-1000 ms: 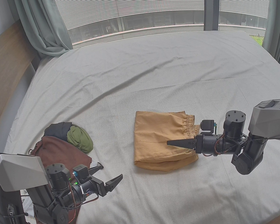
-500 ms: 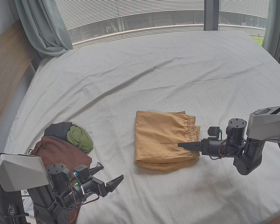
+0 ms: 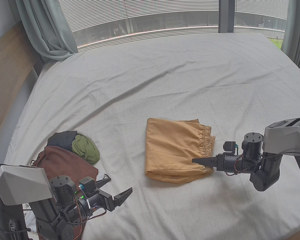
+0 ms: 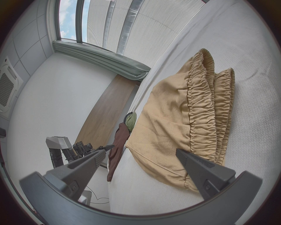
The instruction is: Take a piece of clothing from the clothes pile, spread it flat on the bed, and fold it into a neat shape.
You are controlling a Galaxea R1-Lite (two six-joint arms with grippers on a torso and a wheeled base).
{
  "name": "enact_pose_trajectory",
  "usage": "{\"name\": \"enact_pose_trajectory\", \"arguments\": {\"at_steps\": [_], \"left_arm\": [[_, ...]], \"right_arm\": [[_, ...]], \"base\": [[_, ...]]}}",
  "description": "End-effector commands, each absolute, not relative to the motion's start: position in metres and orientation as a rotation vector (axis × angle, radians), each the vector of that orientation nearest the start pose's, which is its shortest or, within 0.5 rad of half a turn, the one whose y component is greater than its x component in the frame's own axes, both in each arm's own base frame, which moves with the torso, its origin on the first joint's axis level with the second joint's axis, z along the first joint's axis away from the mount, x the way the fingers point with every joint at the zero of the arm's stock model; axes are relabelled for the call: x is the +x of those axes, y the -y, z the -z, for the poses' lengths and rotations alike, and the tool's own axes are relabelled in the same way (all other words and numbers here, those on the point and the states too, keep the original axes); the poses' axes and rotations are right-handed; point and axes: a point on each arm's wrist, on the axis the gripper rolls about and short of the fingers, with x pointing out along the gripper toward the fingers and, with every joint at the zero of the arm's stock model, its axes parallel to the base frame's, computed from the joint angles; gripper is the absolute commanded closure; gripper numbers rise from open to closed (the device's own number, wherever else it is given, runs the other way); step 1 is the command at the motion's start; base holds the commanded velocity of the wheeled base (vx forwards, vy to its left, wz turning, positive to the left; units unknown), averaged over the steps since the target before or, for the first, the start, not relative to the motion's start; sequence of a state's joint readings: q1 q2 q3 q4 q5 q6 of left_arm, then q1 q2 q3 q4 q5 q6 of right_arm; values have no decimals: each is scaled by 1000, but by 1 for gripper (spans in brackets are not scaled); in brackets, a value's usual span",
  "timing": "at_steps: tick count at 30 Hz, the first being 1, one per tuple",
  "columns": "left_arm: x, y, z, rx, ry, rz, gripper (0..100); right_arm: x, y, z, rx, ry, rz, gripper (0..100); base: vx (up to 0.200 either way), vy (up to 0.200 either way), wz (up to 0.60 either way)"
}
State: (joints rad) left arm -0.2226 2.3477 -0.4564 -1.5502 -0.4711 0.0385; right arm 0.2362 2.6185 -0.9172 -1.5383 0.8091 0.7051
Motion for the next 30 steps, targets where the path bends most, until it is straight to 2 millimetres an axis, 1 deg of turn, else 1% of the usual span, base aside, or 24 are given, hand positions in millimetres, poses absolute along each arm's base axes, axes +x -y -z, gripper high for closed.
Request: {"name": "enact_pose_trajectory", "arguments": {"at_steps": [1,2,3,4,6,7,10,11,13,15,17,18,19,20,21,22,23,24,26,27,28,29,30], "left_arm": [[303,80,-10,-1,-293,698,0],[302,80,-13,-1,-290,698,0],[298,80,-21,0,-273,701,0],[297,80,-23,1,-267,703,0],[289,82,-38,5,-232,720,0],[286,82,-45,7,-213,726,0],[275,82,-71,11,-137,765,0],[266,83,-80,10,-113,801,0],[254,84,-89,11,-96,827,0],[234,86,-101,8,-76,862,0],[207,85,-111,-5,-63,905,0],[198,84,-114,-9,-57,926,0],[193,84,-116,-12,-53,940,0],[176,80,-120,-20,-43,978,0],[176,80,-120,-20,-43,978,0],[158,75,-127,-23,-14,1002,0],[158,75,-127,-23,-14,1002,0],[149,73,-133,-27,19,1011,0],[144,71,-140,-36,52,1015,0],[141,70,-143,-40,69,1022,0],[141,70,-143,-41,70,1023,0],[134,74,-148,-41,98,1079,0],[130,77,-149,-43,106,1107,0]], "right_arm": [[376,-110,9,641,-462,-949,0],[374,-109,3,638,-455,-951,0],[368,-107,-15,627,-426,-957,0],[364,-105,-23,622,-411,-960,0],[348,-98,-58,608,-355,-971,0],[340,-94,-71,601,-331,-972,0],[315,-83,-101,566,-272,-971,0],[303,-77,-112,544,-243,-964,0],[291,-65,-125,511,-195,-944,0],[274,-49,-142,478,-134,-908,0],[259,-26,-156,438,-68,-839,0],[254,-18,-160,416,-44,-809,0],[251,-13,-161,403,-32,-790,0],[241,5,-167,352,13,-717,0],[241,5,-167,352,13,-717,0],[226,28,-172,283,60,-615,0],[226,28,-172,283,60,-615,0],[211,40,-172,236,80,-546,0],[195,42,-171,198,90,-511,0],[185,40,-170,179,95,-507,0],[184,39,-170,176,96,-507,0],[166,34,-169,154,107,-506,0],[158,31,-170,146,117,-507,0]], "base": [[0,0,0],[0,0,0],[0,0,0],[0,0,0],[0,0,0],[0,0,0],[0,0,0],[0,0,0],[0,0,0],[0,0,0],[0,0,0],[0,0,0],[0,0,0],[0,0,0],[0,0,0],[0,0,0],[0,0,0],[0,0,0],[0,0,0],[0,0,0],[0,0,0],[0,0,0],[0,0,0]]}}
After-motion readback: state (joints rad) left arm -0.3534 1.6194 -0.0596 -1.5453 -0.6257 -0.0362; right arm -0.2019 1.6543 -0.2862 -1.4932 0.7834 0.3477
